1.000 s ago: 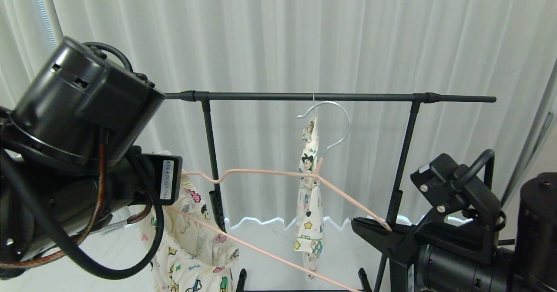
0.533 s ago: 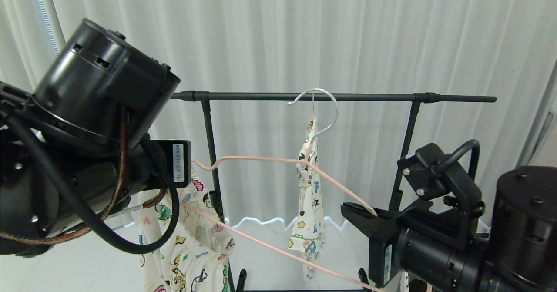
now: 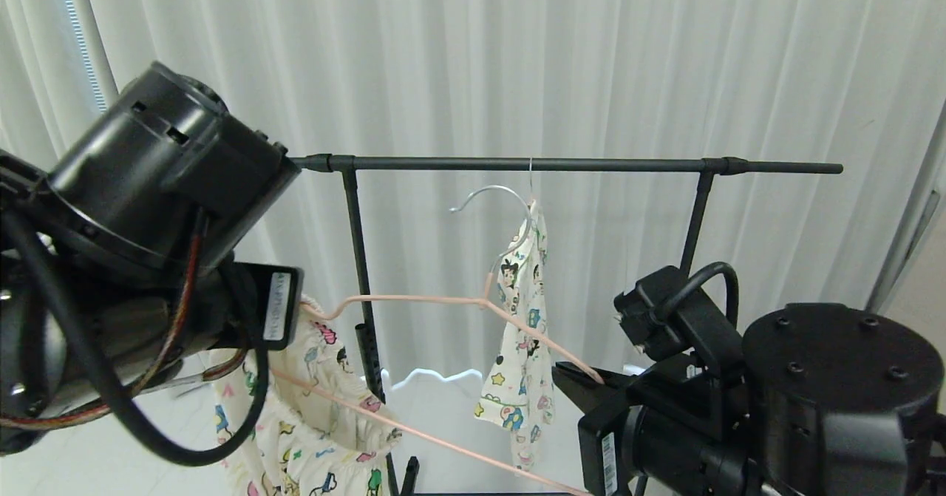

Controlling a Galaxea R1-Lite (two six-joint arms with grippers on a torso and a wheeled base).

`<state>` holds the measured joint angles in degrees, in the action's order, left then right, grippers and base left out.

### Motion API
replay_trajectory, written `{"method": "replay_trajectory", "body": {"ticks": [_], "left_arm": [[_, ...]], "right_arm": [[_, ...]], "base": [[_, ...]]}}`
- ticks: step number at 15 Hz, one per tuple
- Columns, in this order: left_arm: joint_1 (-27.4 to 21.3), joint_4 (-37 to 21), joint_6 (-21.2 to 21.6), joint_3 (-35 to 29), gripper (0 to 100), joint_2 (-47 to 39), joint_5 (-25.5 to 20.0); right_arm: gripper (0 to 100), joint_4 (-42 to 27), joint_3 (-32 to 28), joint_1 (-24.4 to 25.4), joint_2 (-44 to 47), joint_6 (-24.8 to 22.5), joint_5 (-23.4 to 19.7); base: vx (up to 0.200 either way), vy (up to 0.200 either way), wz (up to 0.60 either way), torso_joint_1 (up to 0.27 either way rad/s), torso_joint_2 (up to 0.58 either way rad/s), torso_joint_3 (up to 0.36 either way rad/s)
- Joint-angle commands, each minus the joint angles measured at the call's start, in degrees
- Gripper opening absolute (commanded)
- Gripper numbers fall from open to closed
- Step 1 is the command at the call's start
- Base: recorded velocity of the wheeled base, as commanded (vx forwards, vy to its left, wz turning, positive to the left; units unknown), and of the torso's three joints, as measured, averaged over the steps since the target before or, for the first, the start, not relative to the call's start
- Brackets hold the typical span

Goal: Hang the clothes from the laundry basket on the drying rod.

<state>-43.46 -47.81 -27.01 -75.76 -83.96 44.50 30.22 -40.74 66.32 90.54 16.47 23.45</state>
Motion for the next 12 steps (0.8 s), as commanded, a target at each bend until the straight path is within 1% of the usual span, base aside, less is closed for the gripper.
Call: {"method": "replay_trajectory", "body": {"ticks": [1, 2, 3, 5, 6, 8, 10, 12], "left_arm": [[1.8, -3.87, 1.17, -2.11, 0, 1.16, 0.15], [2.41, -4.57, 1.17, -3.51, 0, 0.2, 0.15], [3.29, -4.57, 1.17, -4.3, 0, -0.95, 0.06], [3.82, -4.57, 0.91, -4.57, 0, -2.26, -0.02], [4.08, -4.57, -0.23, -4.66, 0, -3.58, -0.02], [3.91, -4.57, -1.64, -4.66, 0, -4.46, -0.02], [2.5, -4.57, -4.63, -5.8, 0, -5.16, -0.11], [1.54, -4.57, -5.15, -6.5, 0, -5.16, -0.2]], "right_arm": [[0, -0.43, -0.22, -0.84, -0.28, -0.03, 1.15], [0, -0.43, -0.22, -1.28, -0.54, 0.23, 2.39], [0, -0.25, -0.39, -1.28, -0.72, 0.67, 2.74], [0, -0.25, -0.48, -1.28, -0.72, 1.02, 3.53], [0, 0.28, -0.74, -1.28, -0.54, 1.11, 4.76], [0, 1.68, -1.09, -1.37, 0.08, 1.9, 5.46], [0, 3.27, -1.71, -0.93, 1.57, 2.25, 5.55], [0, 3.44, -2.41, 0.48, 2.62, 2.95, 5.55]], "base": [[0.0, 0.0, 0.0, 0.0, 0.0, 0.0], [0.0, 0.0, 0.0, 0.0, 0.0, 0.0], [0.0, 0.0, 0.0, 0.0, 0.0, 0.0], [0.0, 0.0, 0.0, 0.0, 0.0, 0.0], [0.0, 0.0, 0.0, 0.0, 0.0, 0.0], [0.0, 0.0, 0.0, 0.0, 0.0, 0.0], [0.0, 0.0, 0.0, 0.0, 0.0, 0.0], [0.0, 0.0, 0.0, 0.0, 0.0, 0.0]]}}
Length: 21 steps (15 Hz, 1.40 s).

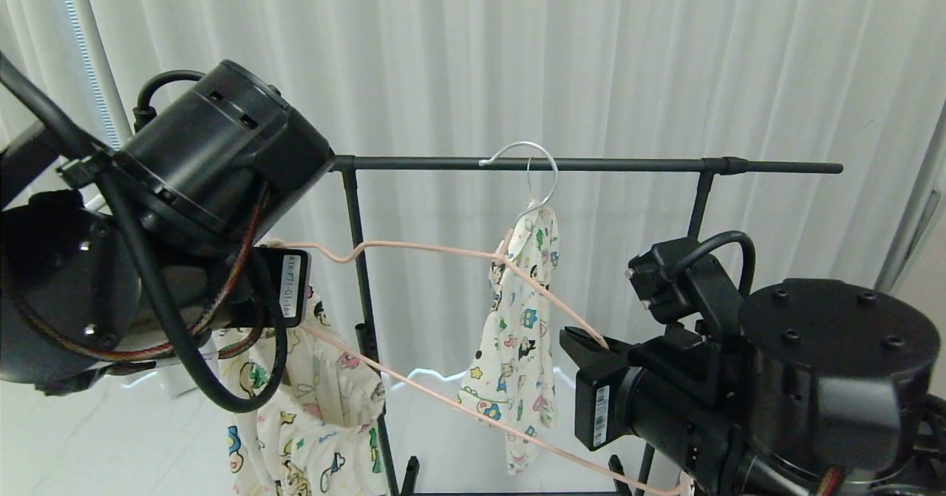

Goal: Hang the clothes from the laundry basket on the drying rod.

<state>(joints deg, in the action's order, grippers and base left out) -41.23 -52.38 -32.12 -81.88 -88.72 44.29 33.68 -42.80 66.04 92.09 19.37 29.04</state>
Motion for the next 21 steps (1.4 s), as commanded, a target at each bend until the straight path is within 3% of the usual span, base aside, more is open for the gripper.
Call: {"method": "replay_trajectory", "body": {"ticks": [1, 4, 6, 11, 15, 21], "left_arm": [[-1.4, 0.0, -0.05, -0.91, 0, -0.31, 0.01], [-3.24, -0.09, -0.05, -1.96, 0, -0.13, -0.08], [-3.42, -1.14, 2.77, -1.08, 0, 0.74, 0.01], [-1.84, -1.41, 7.86, -1.0, 0, 1.45, 0.89], [-3.86, -1.32, 7.6, -1.35, 0, 1.18, 0.89], [-6.85, -1.32, 5.84, -2.93, 0, 1.62, 0.8]], "right_arm": [[0, -0.02, -0.27, 1.2, 1.52, 0.14, -0.03], [0, -0.11, -0.18, 1.9, 3.01, 0.14, -0.21], [0, -0.37, 0.09, 1.82, 2.92, 0.14, -0.39], [0, -2.31, 7.21, 1.73, -5.25, -0.03, -4.25], [0, -1.95, 6.5, 1.55, -5.34, -0.21, -5.13], [0, 1.74, 2.02, 3.05, 1.96, 0.05, -5.22]], "base": [[0.0, 0.0, 0.0, 0.0, 0.0, 0.0], [0.0, 0.0, 0.0, 0.0, 0.0, 0.0], [0.0, 0.0, 0.0, 0.0, 0.0, 0.0], [0.0, 0.0, 0.0, 0.0, 0.0, 0.0], [0.0, 0.0, 0.0, 0.0, 0.0, 0.0], [0.0, 0.0, 0.0, 0.0, 0.0, 0.0]]}}
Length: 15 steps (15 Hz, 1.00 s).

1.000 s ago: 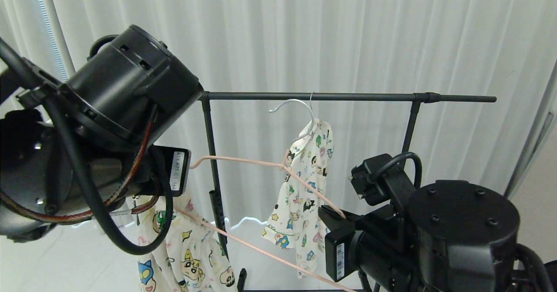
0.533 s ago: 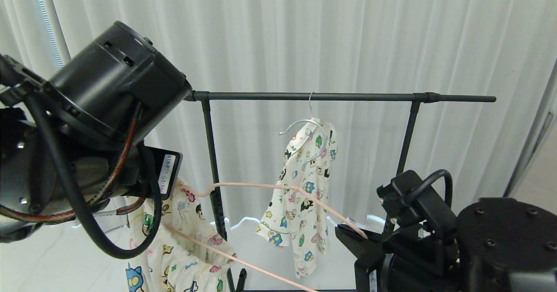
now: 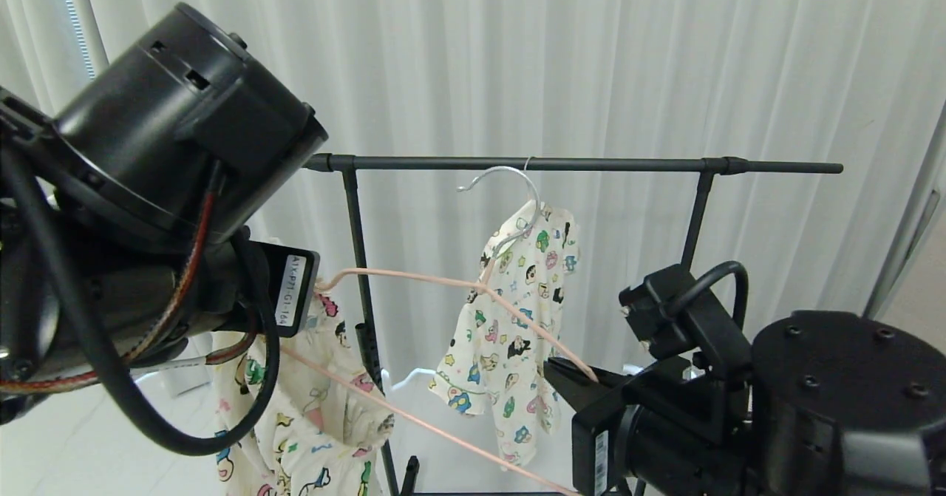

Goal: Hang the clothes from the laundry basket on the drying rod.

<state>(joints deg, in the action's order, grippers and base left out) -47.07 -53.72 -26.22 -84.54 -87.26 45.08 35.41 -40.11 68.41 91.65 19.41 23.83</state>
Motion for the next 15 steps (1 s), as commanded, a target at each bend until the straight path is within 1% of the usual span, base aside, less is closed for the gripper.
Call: {"method": "replay_trajectory", "body": {"ticks": [1, 3, 4, 5, 8, 9, 10, 11, 12, 14, 15], "left_arm": [[-2.24, 0.02, -0.23, -0.89, 0, 0.42, -0.08], [-5.49, 0.02, -0.23, -2.38, 0, 0.69, -0.34], [-6.19, 0.02, -0.32, -2.65, 0, 0.69, -0.43], [-7.95, 0.02, -0.23, -3.17, 0, 1.13, -1.31], [-11.38, -0.07, 0.56, -2.82, 0, 3.59, -6.06], [-11.56, -0.07, 2.49, -2.03, 0, 4.56, -6.32], [-11.47, -0.07, 6.01, -0.36, 0, 6.05, -6.23], [-10.32, -0.07, 10.49, 1.22, 0, 7.54, -6.23], [-8.13, 0.02, 13.57, 2.01, 0, 8.51, -6.23], [-6.19, 0.02, 15.76, 1.92, 0, 8.95, -6.15], [-5.93, 0.02, 15.94, 1.92, 0, 9.04, -6.15]], "right_arm": [[0, 0.09, -0.67, 1.55, 3.1, 0.1, -0.45], [0, 0.53, -0.76, 2.6, 4.15, 0.1, -0.72], [0, 0.8, -0.85, 2.78, 4.5, 0.1, -0.72], [0, 1.06, -1.03, 3.57, 4.86, 0.19, -0.72], [0, 1.06, -0.94, 5.24, 5.21, 0.46, -0.81], [0, 1.06, -0.94, 5.41, 5.12, 0.9, -0.81], [0, 0.97, -0.76, 5.41, 4.77, 1.16, -0.89], [0, 0.8, -0.5, 5.41, 4.15, 1.16, -0.89], [0, 0.27, -0.23, 5.41, 3.45, 1.16, -0.98], [0, -1.75, 0.64, 5.41, 2.04, 0.9, -1.16], [0, -2.45, 1.17, 5.41, 1.34, 0.54, -1.68]], "base": [[0.0, 0.0, 0.0, 0.0, 0.0, 0.0], [0.0, 0.0, 0.0, 0.0, 0.0, 0.0], [0.0, 0.0, 0.0, 0.0, 0.0, 0.0], [0.0, 0.0, 0.0, 0.0, 0.0, 0.0], [0.0, 0.0, 0.0, 0.0, 0.0, 0.0], [0.0, 0.0, 0.0, 0.0, 0.0, 0.0], [0.0, 0.0, 0.0, 0.0, 0.0, 0.0], [0.0, 0.0, 0.0, 0.0, 0.0, 0.0], [0.0, 0.0, 0.0, 0.0, 0.0, 0.0], [0.0, 0.0, 0.0, 0.0, 0.0, 0.0], [0.0, 0.0, 0.0, 0.0, 0.0, 0.0]]}}
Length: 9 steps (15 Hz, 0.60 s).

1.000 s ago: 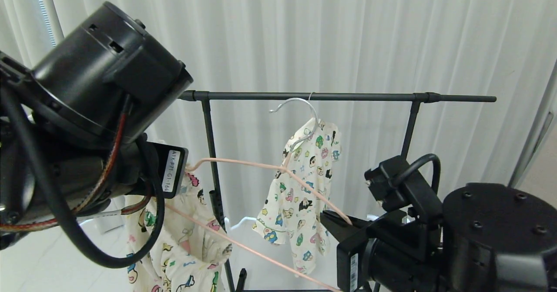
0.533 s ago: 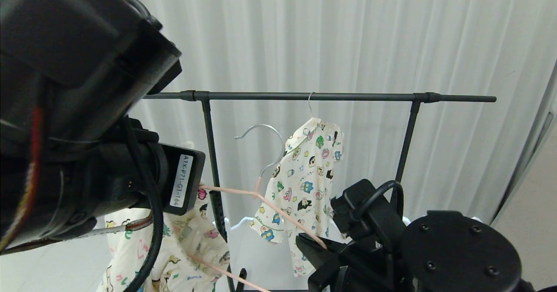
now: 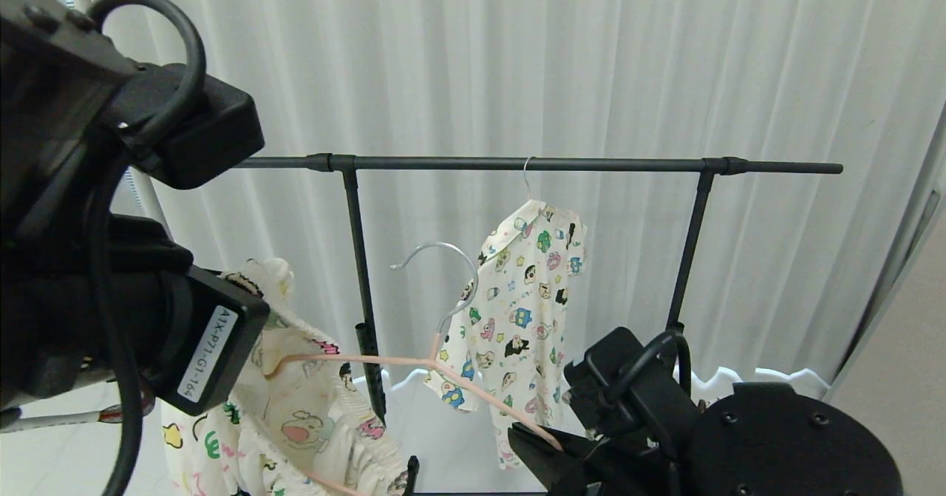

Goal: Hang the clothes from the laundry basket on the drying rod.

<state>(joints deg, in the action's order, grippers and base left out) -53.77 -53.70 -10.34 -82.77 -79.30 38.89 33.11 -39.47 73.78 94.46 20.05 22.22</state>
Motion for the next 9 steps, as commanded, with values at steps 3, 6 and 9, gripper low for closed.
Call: {"method": "replay_trajectory", "body": {"ticks": [3, 6, 9], "left_arm": [[-1.95, 3.16, 0.05, 0.51, 0, 0.9, -0.04], [-6.26, 6.77, 0.58, 0.6, 0, 0.2, -0.13], [-10.3, 6.77, 0.67, 0.86, 0, 0.2, -0.13]], "right_arm": [[0, -0.24, 0.89, 0.05, -3.06, -2.12, -1.92], [0, -0.24, 0.8, 1.19, -2.97, -3.71, -4.12], [0, -0.24, 0.63, 2.95, -1.65, -4.5, -5.0]], "base": [[0.0, 0.0, 0.0, 0.0, 0.0, 0.0], [0.0, 0.0, 0.0, 0.0, 0.0, 0.0], [0.0, 0.0, 0.0, 0.0, 0.0, 0.0]]}}
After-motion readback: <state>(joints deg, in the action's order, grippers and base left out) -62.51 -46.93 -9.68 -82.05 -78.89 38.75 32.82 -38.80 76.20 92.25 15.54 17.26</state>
